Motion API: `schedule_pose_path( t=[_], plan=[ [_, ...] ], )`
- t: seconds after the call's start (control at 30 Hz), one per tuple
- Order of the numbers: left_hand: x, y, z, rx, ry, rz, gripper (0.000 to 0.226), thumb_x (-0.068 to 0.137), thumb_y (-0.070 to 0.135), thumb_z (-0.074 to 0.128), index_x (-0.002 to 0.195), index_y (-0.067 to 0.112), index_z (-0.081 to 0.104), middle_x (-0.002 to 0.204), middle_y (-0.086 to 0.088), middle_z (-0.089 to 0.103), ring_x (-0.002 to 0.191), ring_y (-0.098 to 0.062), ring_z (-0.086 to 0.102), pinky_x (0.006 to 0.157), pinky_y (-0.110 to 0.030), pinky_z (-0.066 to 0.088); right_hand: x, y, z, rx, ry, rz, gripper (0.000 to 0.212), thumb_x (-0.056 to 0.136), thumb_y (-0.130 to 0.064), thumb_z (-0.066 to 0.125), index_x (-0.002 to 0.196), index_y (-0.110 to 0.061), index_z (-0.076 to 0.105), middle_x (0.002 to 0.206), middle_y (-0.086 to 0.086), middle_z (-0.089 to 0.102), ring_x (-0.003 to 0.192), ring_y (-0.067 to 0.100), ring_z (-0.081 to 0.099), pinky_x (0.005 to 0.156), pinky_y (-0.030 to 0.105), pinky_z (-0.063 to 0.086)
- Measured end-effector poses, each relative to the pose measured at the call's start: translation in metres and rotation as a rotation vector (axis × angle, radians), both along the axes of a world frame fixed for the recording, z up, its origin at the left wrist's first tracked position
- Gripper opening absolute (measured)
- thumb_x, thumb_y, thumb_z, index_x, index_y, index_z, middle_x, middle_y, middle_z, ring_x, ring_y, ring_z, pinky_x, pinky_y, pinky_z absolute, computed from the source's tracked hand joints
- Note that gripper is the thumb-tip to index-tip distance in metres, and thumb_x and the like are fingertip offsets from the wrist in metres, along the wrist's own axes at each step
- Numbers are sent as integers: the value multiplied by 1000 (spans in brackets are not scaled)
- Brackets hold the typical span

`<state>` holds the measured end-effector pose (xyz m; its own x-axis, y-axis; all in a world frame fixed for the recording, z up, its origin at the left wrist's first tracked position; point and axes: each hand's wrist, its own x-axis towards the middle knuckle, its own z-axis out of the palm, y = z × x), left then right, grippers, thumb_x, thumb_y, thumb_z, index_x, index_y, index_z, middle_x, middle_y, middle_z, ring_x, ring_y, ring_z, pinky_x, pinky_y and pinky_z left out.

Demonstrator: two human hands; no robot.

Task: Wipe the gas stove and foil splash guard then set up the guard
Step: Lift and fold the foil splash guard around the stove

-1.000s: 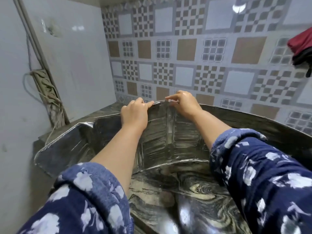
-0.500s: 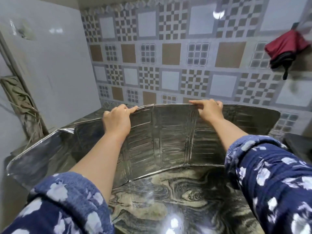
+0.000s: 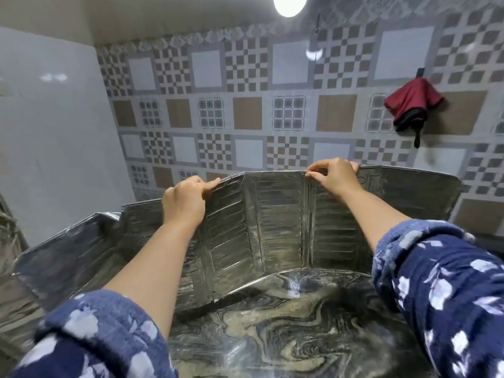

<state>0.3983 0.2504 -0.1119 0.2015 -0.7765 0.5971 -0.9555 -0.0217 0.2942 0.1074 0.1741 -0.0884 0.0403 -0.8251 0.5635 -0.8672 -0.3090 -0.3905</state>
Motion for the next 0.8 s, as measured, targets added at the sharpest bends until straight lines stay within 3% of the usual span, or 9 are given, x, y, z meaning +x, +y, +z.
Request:
schedule_pose_path(
  t=[0.13, 0.3, 0.4, 0.53, 0.63, 0.73, 0.8],
  plan=[
    [-19, -18, 18, -66, 47, -78, 46, 93, 7, 52, 121, 42, 63, 111, 5, 68, 99, -26, 59, 79, -36, 47, -29, 3, 25, -73, -16, -58, 20, 89, -39, 61, 99, -27, 74, 106, -1, 74, 111, 21, 58, 92, 38, 24],
    [-54, -36, 40, -202, 72, -113, 38, 93, 11, 55, 117, 39, 66, 107, 4, 69, 93, -28, 60, 78, -34, 44, -65, 4, 49, -190, -80, -103, 18, 86, -36, 65, 96, -25, 75, 101, 0, 75, 107, 22, 61, 95, 37, 26],
    [-84, -42, 57, -310, 30, -151, 33, 92, 14, 62, 117, 35, 67, 102, 1, 69, 88, -28, 62, 78, -34, 40, -90, 1, 65, -261, -142, -66, 18, 83, -35, 69, 94, -23, 76, 99, 1, 76, 101, 25, 66, 97, 49, 40],
    [-120, -56, 69, -411, -39, -172, 27, 90, 28, 62, 115, 26, 70, 98, -5, 70, 81, -29, 63, 70, -31, 32, -122, -2, 90, -343, -53, -173, 20, 87, -37, 63, 101, -28, 74, 108, -2, 73, 109, 23, 58, 90, 37, 28],
    [-140, -65, 86, -463, -64, -127, 31, 91, 36, 53, 114, 22, 70, 99, -8, 71, 81, -31, 63, 68, -31, 30, -148, -8, 114, -383, 1, -194, 23, 89, -39, 60, 105, -29, 72, 113, 0, 71, 113, 24, 54, 92, 36, 26],
    [-160, -70, 101, -455, -107, -154, 29, 93, 23, 57, 119, 29, 68, 102, -9, 70, 81, -35, 63, 69, -33, 31, -170, -20, 134, -395, 59, -182, 23, 88, -41, 59, 105, -31, 71, 112, 4, 71, 117, 25, 53, 95, 37, 26],
    [-176, -78, 105, -440, -55, -139, 27, 94, 34, 53, 113, 26, 70, 100, -9, 70, 80, -37, 62, 69, -32, 30, -188, -24, 140, -406, 83, -182, 22, 88, -41, 59, 103, -31, 72, 110, 3, 72, 117, 24, 53, 96, 38, 25]
  ],
)
